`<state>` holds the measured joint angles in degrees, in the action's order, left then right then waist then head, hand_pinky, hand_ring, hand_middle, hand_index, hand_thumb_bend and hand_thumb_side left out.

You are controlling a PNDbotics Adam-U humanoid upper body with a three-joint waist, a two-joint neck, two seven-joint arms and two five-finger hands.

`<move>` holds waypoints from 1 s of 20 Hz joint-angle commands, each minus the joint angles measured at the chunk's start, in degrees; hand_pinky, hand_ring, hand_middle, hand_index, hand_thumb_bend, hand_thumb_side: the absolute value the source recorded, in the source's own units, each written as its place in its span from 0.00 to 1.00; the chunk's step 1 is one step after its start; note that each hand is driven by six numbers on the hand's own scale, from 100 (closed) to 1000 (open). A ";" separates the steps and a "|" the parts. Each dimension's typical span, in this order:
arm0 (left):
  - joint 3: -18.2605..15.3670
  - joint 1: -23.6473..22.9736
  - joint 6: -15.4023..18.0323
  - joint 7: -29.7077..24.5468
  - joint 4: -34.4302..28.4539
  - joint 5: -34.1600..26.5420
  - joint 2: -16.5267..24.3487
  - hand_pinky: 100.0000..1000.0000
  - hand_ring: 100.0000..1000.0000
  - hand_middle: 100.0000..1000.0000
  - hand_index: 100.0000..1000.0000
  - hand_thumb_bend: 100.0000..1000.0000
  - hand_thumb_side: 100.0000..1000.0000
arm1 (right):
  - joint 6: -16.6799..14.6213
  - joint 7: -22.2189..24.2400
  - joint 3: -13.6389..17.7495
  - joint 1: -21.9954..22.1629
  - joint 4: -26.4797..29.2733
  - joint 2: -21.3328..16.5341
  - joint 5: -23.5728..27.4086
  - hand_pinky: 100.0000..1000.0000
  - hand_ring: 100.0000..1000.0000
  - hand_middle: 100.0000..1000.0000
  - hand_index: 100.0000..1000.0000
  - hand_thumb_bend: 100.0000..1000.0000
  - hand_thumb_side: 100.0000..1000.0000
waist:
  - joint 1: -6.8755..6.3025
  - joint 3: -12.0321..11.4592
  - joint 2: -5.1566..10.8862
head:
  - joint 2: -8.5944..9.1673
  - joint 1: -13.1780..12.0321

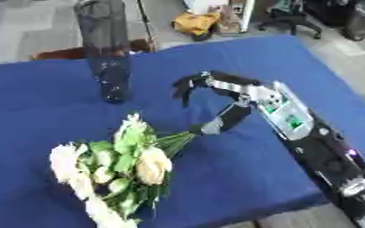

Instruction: Arrange flowers into the vase.

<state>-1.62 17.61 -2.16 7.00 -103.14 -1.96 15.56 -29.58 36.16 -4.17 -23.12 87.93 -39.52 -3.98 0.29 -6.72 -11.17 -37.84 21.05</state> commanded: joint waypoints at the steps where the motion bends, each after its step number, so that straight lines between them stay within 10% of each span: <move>1: 0.07 0.50 0.11 -0.22 -0.78 -0.07 0.46 0.32 0.51 0.56 0.74 0.67 0.57 | -0.89 1.29 0.21 -0.42 -0.37 -0.83 -0.82 0.85 0.96 0.53 0.80 0.32 0.00 | -1.04 -0.21 -0.32 | -0.45 0.36; 20: 0.25 0.62 0.07 -0.58 -0.75 -0.30 0.18 0.32 0.51 0.56 0.75 0.66 0.58 | -3.23 0.61 -0.60 0.38 -2.34 0.60 -8.92 0.84 0.95 0.54 0.81 0.30 0.00 | -1.54 -0.26 -0.85 | -0.64 1.06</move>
<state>-1.28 17.63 -2.08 6.61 -103.14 -2.05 15.44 -30.85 35.12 -5.02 -22.16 85.39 -38.01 -12.48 -0.41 -7.05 -11.87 -38.25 21.87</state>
